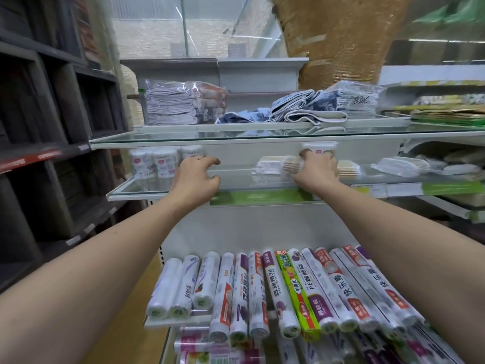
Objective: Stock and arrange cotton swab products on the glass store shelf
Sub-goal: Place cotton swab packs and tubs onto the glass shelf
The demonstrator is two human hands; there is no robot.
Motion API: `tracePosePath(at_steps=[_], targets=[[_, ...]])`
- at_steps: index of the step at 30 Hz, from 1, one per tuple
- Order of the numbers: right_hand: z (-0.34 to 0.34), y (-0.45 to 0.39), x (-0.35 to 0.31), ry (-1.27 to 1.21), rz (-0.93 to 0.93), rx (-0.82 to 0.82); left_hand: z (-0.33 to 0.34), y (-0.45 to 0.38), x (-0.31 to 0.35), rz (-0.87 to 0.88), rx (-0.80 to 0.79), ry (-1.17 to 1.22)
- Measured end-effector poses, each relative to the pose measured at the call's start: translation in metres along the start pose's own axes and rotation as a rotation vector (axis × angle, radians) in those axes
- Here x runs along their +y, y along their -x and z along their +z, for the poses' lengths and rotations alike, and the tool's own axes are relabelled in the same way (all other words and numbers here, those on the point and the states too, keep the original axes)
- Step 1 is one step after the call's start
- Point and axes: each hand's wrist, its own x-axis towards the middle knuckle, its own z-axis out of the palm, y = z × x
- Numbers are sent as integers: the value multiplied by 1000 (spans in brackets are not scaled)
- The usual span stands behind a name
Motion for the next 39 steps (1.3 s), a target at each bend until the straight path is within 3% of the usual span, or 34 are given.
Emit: tracePosePath(at_steps=[7, 14, 24, 30, 34, 39], targets=[[5, -9, -19, -182, -85, -118, -5, -1, -18, -24, -38, 3], [32, 1, -62, -514, -85, -57, -14, -1, -39, -41, -27, -6], [62, 7, -127, -715, -101, -78, -42, 7, -91, -124, -16, -26], [78, 7, -159, -674, -122, -100, -55, 6, -112, -125, 28, -32], [89, 4, -174, -523, -159, -234, -60, 7, -123, -135, 35, -34], [94, -2, -189, -486, -105, -218, -64, 5, -135, -121, 38, -32]])
